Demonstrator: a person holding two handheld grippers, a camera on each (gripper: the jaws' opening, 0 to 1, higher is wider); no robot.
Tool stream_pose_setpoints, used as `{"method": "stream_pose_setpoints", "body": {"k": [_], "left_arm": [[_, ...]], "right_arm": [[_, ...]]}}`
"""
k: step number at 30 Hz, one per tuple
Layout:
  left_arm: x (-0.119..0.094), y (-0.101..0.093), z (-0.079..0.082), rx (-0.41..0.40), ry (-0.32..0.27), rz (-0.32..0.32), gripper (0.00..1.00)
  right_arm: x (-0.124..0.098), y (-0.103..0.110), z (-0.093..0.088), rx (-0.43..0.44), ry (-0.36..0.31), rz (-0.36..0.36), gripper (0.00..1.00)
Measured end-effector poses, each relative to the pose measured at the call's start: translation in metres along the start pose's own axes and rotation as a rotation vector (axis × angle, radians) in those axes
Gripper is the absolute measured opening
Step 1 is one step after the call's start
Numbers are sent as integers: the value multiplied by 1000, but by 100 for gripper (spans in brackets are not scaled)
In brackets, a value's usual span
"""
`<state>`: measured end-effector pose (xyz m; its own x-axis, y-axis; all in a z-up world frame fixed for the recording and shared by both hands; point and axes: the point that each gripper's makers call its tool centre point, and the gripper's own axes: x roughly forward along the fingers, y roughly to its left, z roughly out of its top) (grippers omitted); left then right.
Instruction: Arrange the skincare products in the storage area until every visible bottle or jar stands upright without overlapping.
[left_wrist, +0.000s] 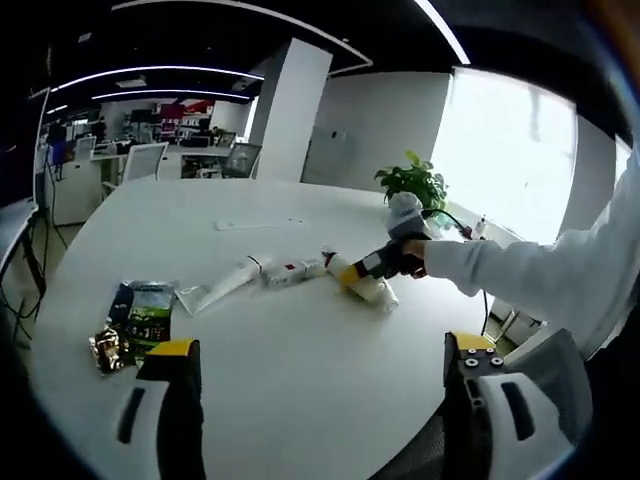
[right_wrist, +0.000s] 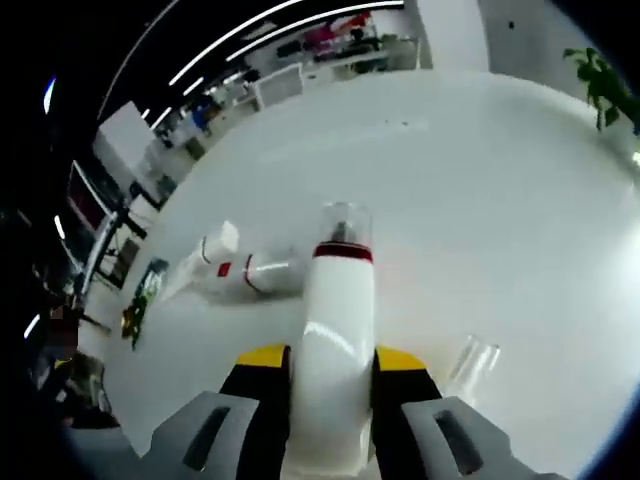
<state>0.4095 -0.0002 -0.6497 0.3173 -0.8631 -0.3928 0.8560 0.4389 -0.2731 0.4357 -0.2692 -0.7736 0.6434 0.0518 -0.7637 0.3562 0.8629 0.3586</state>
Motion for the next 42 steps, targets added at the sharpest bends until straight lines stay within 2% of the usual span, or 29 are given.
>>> {"method": "stream_pose_setpoints", "body": {"k": [5,10,12,16,20,24,28,32,34,35,36,38,42], "left_arm": [[1,-2,-3,-28,7,-15,96],[6,-7,-4,-33,20,-36,96],[8,-11,-4,-39,21,-50,96],[12,-16,-3,-54,27,-77,95],[17,-21,1,-77,26,-108,94],[25,-20,9,-120,11,-136,92],[40,-16,11,-174,25,-153,90],[57,-16,11,-153,43,-166,87],[66,-16,10,-206,40,-180,86],[72,-16,8,-268,47,-191,84],[77,-14,8,-299,43,-194,82],[88,-10,6,-372,35,-201,78],[103,-9,6,-479,22,-242,74]], "right_arm": [[-8,5,-7,138,-22,82,23],[-13,8,-12,310,-48,192,23],[-16,12,-13,351,-65,240,23],[-20,16,-19,361,-70,279,23],[-23,24,-26,462,-81,362,23],[-28,27,-34,486,-85,408,23],[-36,36,-37,519,-97,471,23],[-45,48,-40,551,-110,544,23],[-49,54,-41,575,-113,575,22],[-50,57,-41,585,-113,593,22],[-54,63,-41,617,-113,637,22],[-57,69,-43,661,-105,679,22],[-62,77,-48,663,-105,720,22]]}}
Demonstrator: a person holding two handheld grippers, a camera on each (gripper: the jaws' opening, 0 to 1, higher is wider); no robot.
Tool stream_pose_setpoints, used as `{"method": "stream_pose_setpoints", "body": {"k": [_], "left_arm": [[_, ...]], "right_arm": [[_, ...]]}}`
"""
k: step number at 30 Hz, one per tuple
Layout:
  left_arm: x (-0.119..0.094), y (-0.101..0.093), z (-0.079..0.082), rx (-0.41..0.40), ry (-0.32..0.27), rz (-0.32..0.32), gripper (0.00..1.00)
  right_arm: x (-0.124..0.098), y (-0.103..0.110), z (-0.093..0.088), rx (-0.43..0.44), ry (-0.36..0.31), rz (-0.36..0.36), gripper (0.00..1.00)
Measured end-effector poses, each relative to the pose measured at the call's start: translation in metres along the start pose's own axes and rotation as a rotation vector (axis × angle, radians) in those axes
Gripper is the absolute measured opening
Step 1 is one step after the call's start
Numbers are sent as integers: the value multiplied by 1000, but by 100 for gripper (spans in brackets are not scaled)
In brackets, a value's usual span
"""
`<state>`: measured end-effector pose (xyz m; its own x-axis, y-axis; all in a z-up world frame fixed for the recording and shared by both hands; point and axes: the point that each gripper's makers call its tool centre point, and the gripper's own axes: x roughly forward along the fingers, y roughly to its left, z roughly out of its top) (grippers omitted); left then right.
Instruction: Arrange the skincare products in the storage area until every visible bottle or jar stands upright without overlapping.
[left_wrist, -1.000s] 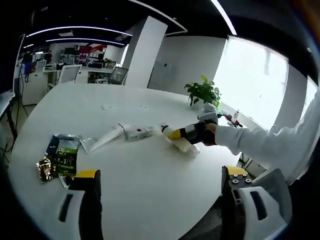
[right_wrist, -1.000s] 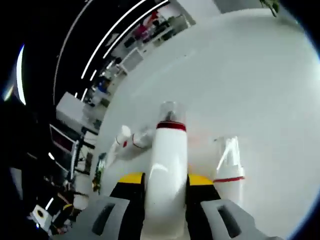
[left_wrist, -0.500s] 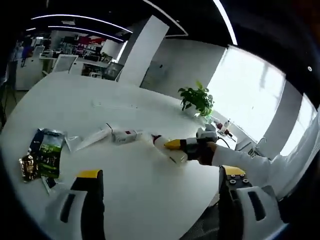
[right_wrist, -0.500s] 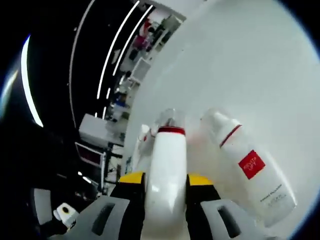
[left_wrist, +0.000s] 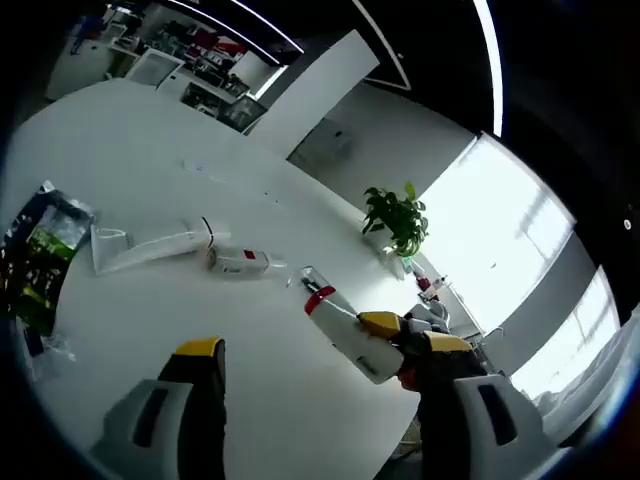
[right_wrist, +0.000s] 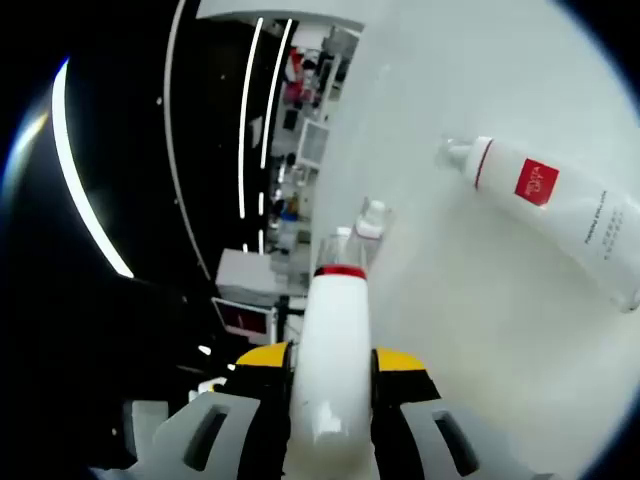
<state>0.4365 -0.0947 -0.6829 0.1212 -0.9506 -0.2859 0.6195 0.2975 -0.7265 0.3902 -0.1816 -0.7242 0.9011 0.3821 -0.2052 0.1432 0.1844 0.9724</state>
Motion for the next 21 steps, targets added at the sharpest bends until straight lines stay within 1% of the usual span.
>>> {"method": "stream_pose_setpoints", "body": {"k": [2,3,5,6,7,9,11,13,14,17,21], "left_arm": [[8,0,0,-62,2,-27,74],[12,1,1,-99,2,-29,74],[20,3,4,-127,-10,-34,73],[22,2,6,-133,-16,-43,72],[24,0,7,-148,-18,-57,71],[30,-4,9,-187,-17,-81,70],[34,-4,10,-198,-20,-85,71],[37,-9,10,-191,-14,-94,73],[38,-11,9,-190,-9,-105,74],[42,-26,8,-216,7,-170,74],[46,-30,10,-221,7,-196,73]], "right_arm": [[-1,6,-5,2,8,17,22],[-1,8,-7,1,14,24,22],[-2,13,-11,-7,24,37,22],[-2,20,-17,-7,33,55,22],[-3,22,-18,-8,35,63,22],[-4,33,-23,3,38,103,22],[-5,43,-28,8,43,140,22],[-5,53,-32,8,55,168,22],[-5,56,-34,8,59,175,22],[-5,69,-39,-21,76,195,22],[-5,80,-48,-34,108,227,22]]}}
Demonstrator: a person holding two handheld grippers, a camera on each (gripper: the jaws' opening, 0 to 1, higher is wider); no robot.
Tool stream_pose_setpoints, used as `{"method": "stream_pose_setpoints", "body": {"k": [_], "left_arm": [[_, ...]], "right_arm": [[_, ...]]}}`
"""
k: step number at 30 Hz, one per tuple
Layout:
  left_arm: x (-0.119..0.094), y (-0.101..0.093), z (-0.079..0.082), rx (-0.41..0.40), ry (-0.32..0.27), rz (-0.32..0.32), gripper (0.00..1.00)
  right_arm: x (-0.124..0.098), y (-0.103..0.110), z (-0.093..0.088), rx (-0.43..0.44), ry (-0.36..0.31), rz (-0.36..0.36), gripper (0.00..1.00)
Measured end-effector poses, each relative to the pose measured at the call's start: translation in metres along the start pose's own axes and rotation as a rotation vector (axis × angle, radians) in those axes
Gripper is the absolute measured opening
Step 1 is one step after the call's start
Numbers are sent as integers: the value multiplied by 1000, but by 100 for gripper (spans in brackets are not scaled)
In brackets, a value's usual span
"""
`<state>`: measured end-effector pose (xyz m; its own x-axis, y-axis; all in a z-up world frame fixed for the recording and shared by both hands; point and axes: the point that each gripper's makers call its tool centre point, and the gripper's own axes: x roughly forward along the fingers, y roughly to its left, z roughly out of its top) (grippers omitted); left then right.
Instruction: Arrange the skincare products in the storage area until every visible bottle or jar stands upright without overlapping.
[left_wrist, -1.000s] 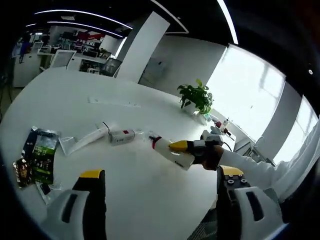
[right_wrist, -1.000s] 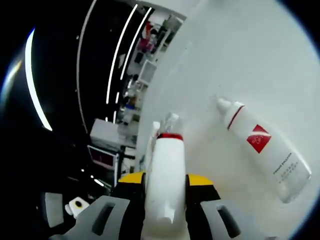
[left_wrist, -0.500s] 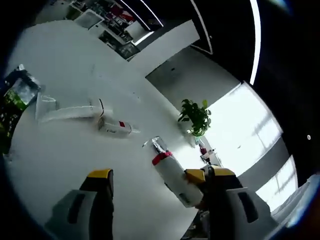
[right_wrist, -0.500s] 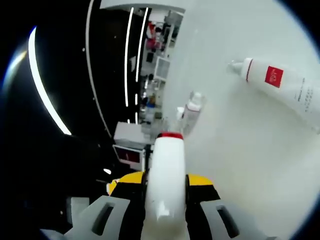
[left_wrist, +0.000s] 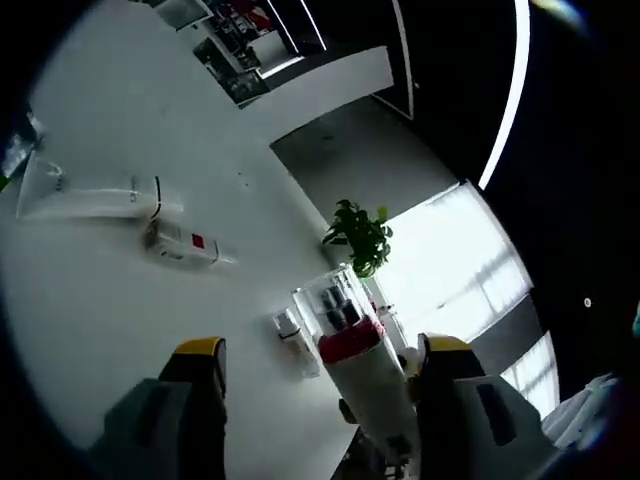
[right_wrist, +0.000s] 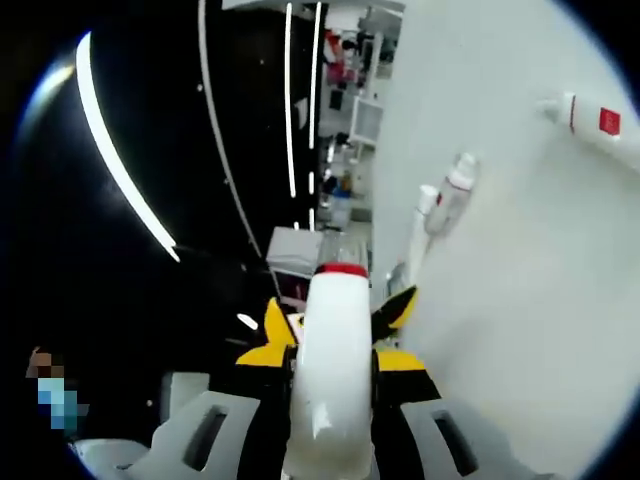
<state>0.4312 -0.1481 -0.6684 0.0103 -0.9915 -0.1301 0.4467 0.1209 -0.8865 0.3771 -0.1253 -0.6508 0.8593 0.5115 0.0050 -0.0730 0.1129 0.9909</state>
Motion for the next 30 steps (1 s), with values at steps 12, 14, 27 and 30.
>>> {"method": "stream_pose_setpoints", "body": {"k": [12,14,27,30], "left_arm": [[-2,-35,4,16,7,-189,41],[7,-33,5,-34,4,-142,32],[5,-42,1,23,50,-181,27],[8,-42,4,103,45,-159,27]], "right_arm": [[1,11,-13,0,38,36,23],[2,6,-14,-19,39,30,22],[-5,4,-9,-192,74,14,24],[-8,-7,-2,-282,73,-56,24]]}}
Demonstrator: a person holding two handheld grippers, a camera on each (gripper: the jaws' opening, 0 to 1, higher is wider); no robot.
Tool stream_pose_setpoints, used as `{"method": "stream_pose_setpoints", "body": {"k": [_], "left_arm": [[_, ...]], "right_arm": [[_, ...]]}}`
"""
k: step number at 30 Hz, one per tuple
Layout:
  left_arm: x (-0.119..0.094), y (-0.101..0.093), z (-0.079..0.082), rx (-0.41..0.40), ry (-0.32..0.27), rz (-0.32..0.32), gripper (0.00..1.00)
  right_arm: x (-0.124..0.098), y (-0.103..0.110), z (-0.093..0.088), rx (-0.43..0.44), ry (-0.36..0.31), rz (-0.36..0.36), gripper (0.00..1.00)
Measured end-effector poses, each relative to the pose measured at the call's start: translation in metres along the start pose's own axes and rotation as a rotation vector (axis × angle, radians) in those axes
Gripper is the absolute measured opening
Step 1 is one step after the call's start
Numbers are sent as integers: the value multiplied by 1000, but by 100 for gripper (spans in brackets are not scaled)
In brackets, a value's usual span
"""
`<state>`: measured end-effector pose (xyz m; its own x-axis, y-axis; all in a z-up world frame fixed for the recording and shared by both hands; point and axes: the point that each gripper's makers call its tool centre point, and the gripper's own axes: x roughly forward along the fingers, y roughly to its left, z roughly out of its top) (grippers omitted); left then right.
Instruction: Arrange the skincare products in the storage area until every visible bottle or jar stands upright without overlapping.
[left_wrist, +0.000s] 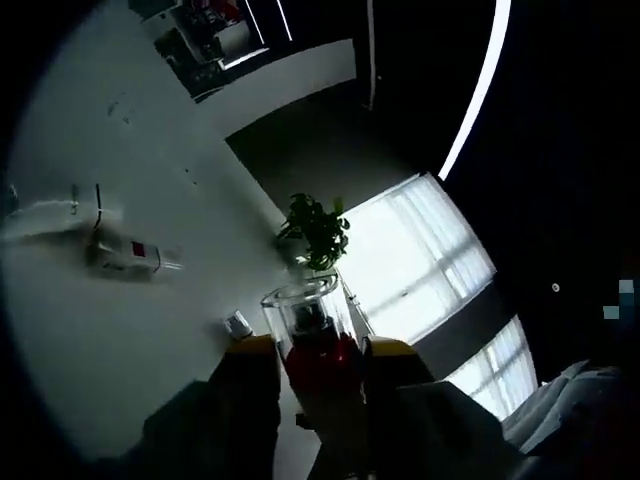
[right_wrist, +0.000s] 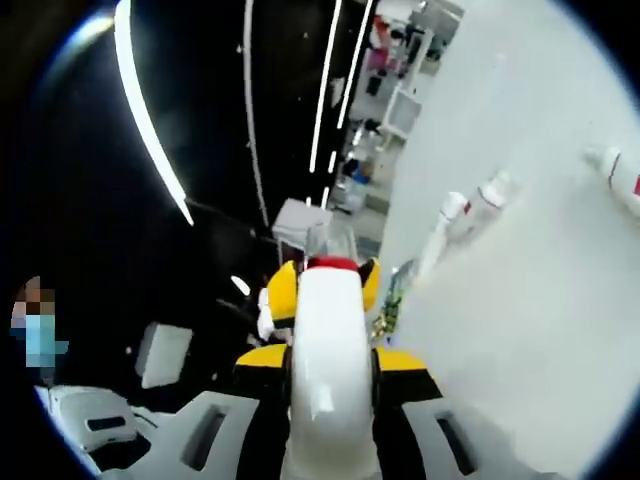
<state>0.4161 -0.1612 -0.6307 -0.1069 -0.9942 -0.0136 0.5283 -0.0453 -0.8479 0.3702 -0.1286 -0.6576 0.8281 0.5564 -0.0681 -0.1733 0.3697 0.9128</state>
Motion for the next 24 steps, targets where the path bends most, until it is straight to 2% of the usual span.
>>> {"method": "stream_pose_setpoints", "body": {"k": [2,5,7,9,12,17,20,21,22,23,24], "left_arm": [[2,-3,-2,63,25,4,26],[6,-6,-7,155,58,27,26],[8,-6,0,169,57,33,26],[9,-7,1,207,59,36,26],[10,-7,1,288,76,50,26],[12,-6,-7,434,133,96,25],[12,-5,-5,452,127,98,24],[12,-4,-1,444,114,94,23],[12,-5,-5,512,123,109,23],[11,-2,-8,526,136,139,23],[11,6,-8,613,166,175,23]], "right_arm": [[0,-5,0,-65,20,-40,26],[0,-9,-3,-109,59,-79,30],[0,-8,0,-125,41,-85,30],[-1,-10,3,-180,35,-119,31],[-1,-13,5,-255,46,-168,31],[-1,-21,3,-377,107,-264,28],[0,-22,4,-422,109,-300,27],[0,-24,5,-466,120,-325,27],[0,-25,6,-493,118,-347,26],[-1,-26,8,-517,122,-376,25],[1,-23,11,-557,114,-386,23]]}}
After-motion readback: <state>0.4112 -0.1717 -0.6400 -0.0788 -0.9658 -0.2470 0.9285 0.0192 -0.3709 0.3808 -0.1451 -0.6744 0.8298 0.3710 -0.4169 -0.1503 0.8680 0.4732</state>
